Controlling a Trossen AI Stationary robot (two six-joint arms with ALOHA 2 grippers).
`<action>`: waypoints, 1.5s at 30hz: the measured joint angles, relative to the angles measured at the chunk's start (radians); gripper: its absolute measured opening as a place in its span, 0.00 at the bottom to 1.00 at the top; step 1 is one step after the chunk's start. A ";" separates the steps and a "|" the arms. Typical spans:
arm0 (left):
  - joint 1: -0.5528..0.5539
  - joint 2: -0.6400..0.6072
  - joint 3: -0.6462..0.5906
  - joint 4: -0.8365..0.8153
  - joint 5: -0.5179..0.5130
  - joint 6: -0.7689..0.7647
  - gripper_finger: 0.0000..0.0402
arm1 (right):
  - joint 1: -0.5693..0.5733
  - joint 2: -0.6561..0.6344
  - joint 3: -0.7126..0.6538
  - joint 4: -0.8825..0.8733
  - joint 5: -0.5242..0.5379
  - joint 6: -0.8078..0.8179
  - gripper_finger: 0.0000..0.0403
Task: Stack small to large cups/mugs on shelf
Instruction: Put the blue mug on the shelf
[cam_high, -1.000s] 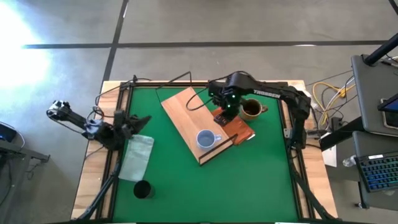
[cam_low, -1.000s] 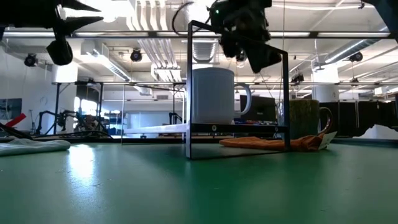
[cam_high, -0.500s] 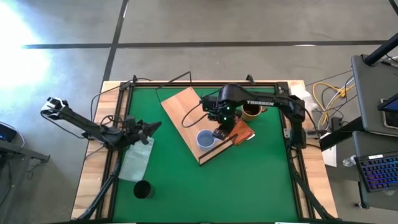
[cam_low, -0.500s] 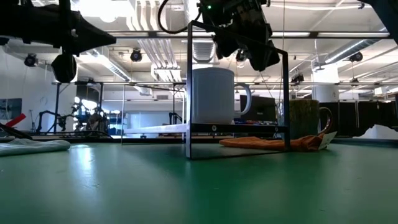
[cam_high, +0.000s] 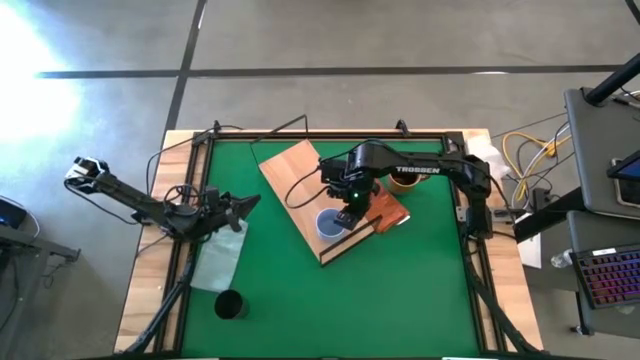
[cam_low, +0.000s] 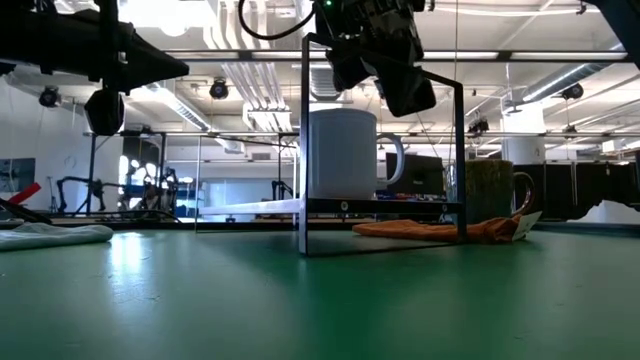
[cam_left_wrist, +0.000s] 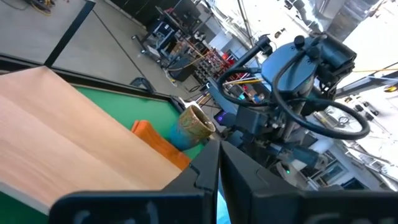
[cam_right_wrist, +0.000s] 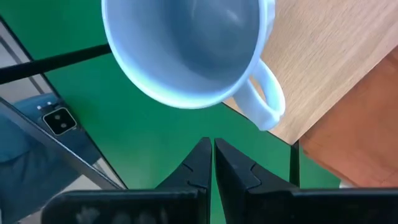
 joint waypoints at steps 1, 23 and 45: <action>0.000 0.000 0.000 0.001 0.000 0.000 0.00 | 0.000 0.000 -0.005 0.003 0.000 0.001 0.03; 0.007 0.007 -0.004 -0.006 -0.003 0.001 0.00 | 0.002 0.001 -0.107 0.148 0.001 0.011 0.03; 0.013 0.005 -0.004 -0.007 -0.003 0.000 0.00 | 0.002 -0.035 -0.075 0.126 -0.003 -0.107 0.03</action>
